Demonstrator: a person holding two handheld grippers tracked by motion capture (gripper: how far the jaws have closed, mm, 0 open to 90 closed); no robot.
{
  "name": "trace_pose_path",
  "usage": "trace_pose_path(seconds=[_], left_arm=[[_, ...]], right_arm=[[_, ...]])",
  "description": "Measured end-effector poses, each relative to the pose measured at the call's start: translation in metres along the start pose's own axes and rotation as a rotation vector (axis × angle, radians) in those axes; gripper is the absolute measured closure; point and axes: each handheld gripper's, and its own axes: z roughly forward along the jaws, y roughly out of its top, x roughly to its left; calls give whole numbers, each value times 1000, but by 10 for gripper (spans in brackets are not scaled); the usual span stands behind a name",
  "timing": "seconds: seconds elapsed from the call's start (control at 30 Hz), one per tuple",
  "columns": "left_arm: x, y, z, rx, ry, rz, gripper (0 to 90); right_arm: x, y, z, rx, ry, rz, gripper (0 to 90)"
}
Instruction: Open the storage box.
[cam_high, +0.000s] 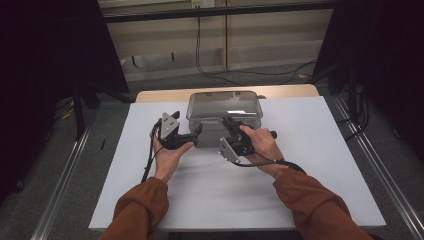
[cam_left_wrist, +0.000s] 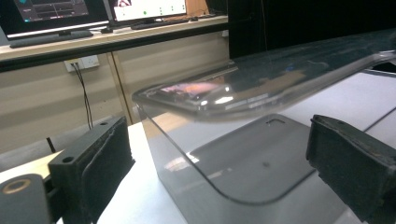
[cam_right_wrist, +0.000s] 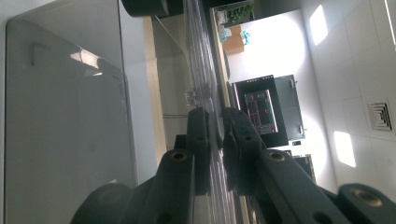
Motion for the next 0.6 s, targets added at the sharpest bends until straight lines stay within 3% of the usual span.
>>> trace_pose_path(seconds=[0.23, 0.43, 0.47, 0.6], left_arm=[[2, 4, 14, -8, 14, 13, 99], [-3, 4, 21, -39, -14, -12, 161], [-3, 4, 19, -21, -10, 12, 162], [-1, 5, 16, -26, -17, 19, 197]], right_arm=[[-2, -1, 0, -2, -3, 11, 817], [-3, -2, 0, -4, -9, 21, 816], [-2, -2, 0, -4, -6, 23, 814], [-1, -2, 0, -8, -5, 23, 812]])
